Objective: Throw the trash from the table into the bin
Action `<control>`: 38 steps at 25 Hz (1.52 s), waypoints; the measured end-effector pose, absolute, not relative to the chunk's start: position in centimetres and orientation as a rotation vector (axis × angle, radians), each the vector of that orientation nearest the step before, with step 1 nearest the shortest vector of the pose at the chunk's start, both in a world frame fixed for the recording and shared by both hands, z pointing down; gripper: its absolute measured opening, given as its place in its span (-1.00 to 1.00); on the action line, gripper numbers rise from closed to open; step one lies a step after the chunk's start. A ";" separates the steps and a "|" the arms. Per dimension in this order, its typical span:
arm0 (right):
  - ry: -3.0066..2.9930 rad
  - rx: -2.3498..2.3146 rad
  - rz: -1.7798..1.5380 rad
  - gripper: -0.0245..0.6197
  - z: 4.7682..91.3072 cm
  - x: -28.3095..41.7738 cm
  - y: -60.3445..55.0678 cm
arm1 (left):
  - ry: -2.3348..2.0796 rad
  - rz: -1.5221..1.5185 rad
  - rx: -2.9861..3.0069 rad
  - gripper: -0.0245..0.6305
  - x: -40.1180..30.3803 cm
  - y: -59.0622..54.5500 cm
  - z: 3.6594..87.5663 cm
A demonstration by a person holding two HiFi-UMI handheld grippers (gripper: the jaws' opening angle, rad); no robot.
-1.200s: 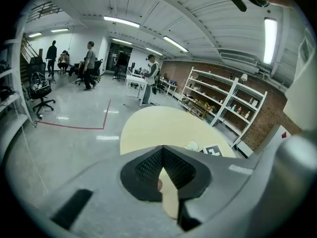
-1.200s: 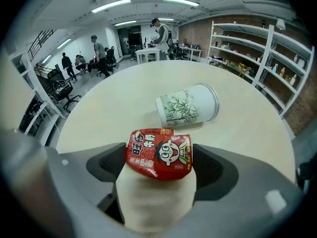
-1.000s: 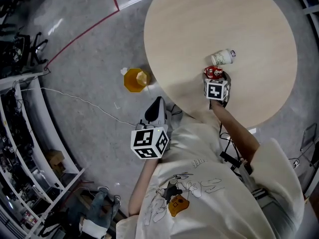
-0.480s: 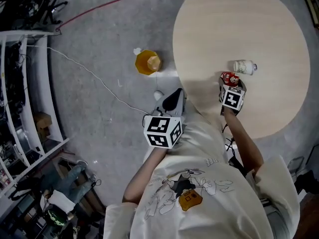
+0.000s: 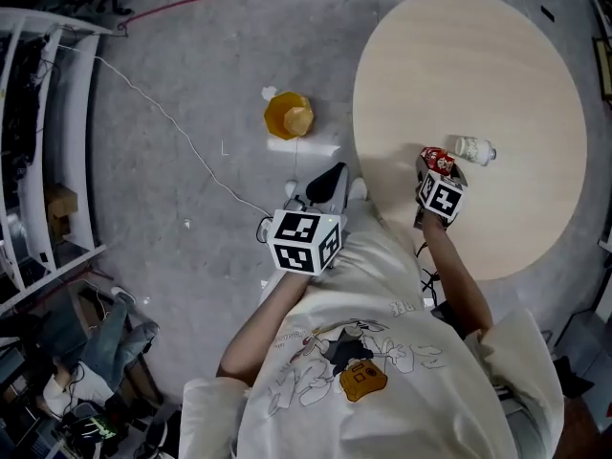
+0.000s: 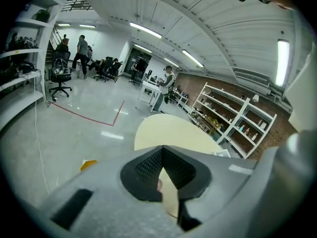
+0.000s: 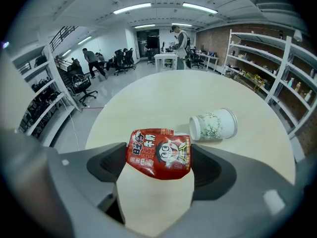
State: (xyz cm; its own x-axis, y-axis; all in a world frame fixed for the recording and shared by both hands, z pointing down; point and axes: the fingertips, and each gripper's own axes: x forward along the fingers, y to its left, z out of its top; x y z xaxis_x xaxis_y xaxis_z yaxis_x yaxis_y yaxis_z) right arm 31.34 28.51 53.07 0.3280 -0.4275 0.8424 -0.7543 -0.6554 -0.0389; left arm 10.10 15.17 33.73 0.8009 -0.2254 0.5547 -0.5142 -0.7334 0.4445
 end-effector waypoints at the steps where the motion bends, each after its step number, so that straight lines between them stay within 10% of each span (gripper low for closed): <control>1: -1.060 2.245 1.258 0.36 52.7 31.1 28.0 | -0.557 0.617 2.387 -0.93 9.7 14.8 33.4; 38: -1.769 1.848 1.058 0.36 43.6 11.1 8.1 | -1.055 0.366 2.214 -0.93 -9.4 7.1 33.3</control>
